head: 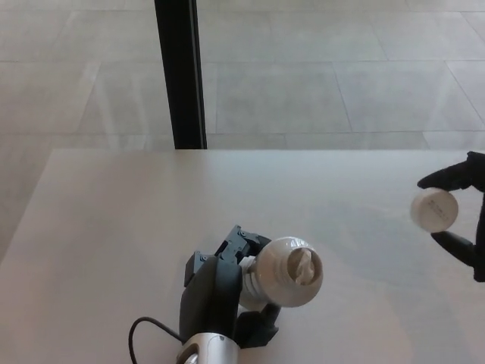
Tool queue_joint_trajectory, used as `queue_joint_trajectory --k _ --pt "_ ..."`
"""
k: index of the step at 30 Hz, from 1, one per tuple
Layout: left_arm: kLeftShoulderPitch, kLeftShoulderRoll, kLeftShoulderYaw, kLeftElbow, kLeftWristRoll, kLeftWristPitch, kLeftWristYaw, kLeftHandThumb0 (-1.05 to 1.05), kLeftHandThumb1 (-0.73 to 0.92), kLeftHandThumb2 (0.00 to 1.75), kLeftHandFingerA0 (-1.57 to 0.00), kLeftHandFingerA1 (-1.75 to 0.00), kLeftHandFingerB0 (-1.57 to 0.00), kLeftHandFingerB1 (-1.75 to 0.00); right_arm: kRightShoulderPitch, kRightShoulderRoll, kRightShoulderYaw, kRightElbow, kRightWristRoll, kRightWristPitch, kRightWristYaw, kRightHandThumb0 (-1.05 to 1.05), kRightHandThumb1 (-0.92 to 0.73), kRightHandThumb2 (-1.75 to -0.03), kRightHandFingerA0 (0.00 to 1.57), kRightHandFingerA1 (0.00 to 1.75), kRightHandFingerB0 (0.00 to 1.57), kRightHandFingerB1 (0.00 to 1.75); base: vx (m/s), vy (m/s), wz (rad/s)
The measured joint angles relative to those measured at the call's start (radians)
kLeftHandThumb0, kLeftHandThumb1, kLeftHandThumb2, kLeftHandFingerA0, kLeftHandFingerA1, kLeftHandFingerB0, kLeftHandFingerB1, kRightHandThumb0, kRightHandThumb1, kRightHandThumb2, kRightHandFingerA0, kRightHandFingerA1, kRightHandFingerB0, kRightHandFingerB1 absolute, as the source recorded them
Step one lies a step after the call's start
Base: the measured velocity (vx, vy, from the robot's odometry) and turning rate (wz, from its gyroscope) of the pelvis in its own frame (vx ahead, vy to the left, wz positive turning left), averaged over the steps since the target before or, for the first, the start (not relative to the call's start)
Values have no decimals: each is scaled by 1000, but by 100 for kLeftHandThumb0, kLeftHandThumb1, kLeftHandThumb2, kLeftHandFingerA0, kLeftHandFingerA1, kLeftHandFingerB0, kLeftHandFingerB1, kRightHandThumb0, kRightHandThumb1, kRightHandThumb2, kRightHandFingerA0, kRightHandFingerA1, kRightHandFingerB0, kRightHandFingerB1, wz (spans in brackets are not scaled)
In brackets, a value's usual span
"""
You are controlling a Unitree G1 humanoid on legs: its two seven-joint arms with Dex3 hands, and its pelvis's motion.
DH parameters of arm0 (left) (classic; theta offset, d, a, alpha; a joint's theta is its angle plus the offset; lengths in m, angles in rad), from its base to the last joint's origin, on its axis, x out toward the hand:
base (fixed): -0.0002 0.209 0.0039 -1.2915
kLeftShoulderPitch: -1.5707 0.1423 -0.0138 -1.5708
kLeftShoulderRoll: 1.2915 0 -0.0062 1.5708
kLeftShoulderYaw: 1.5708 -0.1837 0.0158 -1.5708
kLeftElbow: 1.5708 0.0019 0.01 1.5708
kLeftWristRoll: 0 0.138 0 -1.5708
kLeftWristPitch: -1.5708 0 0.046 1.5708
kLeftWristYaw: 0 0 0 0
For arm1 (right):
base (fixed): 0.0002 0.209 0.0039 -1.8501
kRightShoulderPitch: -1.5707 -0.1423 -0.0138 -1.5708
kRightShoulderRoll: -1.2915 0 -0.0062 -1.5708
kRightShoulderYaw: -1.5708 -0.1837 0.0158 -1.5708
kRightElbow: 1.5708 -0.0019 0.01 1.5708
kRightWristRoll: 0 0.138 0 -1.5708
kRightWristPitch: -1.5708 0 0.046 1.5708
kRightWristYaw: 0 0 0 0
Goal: The robot uses its left hand to to lift the bottle kept on the middle of the desk and tilts it towards its right hand. It then uses its right hand to rotate its cap to open it and places the bottle and cap back on the desk
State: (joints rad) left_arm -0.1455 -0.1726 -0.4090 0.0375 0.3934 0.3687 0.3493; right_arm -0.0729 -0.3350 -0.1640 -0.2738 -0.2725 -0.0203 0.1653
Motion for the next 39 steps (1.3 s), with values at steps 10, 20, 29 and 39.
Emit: queue_joint_trajectory --k 10,20,29,39 --pt "-51 113 -68 -34 46 46 -79 19 83 63 -84 -119 -79 -84 27 -25 138 228 -58 -21 -12 -33 -62 -71 93 154 96 79 0 0 0" --pt "-200 290 -193 10 129 125 -210 0 54 55 -83 -78 -64 -51 27 -24 209 276 -94 -20 -14 -32 -65 -59 90 146 87 57 0 0 0" --pt "-313 389 -299 52 194 183 -336 -19 60 57 -76 -54 -59 -47 24 -24 270 305 -119 -14 -14 -43 -62 -59 42 66 28 36 0 0 0" --pt "-417 461 -416 59 268 238 -470 -14 58 56 -83 -70 -69 -55 19 -25 324 321 -162 0 -14 -86 -47 -76 0 1 4 20 0 0 0"
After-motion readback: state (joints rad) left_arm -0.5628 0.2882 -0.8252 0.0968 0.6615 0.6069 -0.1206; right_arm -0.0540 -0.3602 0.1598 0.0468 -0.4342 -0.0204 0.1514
